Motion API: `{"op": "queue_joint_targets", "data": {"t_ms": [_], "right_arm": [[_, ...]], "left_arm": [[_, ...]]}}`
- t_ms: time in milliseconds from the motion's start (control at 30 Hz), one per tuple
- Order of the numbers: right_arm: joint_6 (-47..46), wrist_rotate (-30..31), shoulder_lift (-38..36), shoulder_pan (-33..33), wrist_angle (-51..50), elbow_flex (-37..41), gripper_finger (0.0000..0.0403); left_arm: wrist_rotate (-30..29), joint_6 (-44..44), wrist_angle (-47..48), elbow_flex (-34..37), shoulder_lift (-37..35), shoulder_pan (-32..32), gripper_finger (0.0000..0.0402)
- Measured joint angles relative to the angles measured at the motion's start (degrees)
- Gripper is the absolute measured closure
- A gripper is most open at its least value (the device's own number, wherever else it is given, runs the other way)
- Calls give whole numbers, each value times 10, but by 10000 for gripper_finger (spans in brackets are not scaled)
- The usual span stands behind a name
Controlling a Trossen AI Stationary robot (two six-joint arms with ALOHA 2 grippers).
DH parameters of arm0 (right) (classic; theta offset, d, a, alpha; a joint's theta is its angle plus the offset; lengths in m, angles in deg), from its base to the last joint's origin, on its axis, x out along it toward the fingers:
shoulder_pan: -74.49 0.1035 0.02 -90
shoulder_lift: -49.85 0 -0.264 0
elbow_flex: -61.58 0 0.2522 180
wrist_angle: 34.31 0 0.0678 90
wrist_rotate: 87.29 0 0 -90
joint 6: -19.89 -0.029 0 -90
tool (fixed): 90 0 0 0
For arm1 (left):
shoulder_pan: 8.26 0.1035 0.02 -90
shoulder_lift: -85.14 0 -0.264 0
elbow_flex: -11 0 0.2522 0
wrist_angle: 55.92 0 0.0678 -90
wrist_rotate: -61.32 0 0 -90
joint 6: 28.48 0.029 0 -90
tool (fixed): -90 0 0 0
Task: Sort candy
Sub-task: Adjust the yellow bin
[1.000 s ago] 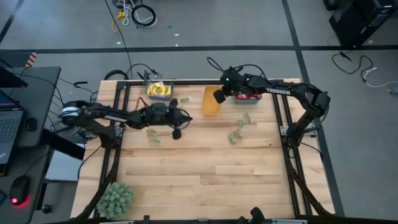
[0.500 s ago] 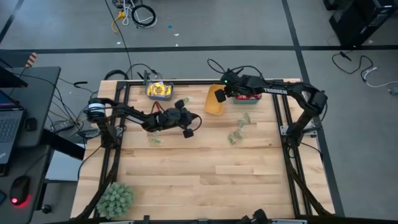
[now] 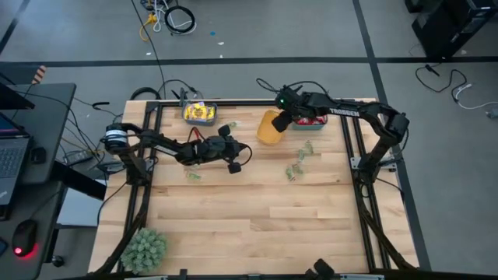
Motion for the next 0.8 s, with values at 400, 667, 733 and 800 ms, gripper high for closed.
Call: {"op": "queue_joint_targets", "data": {"t_ms": [400,667,733,800], "right_arm": [[417,-73,-4,113,-121,3,246],[421,-91,-1,129,-111,3,361],[431,-105,0,129,-111,3,392],[440,-109,3,128,-112,3,393]], "left_arm": [[18,-16,12,89,-125,-21,402],[16,-31,6,138,-179,-25,402],[16,-30,6,142,-184,-27,402],[12,-30,5,143,-184,-29,402]]}}
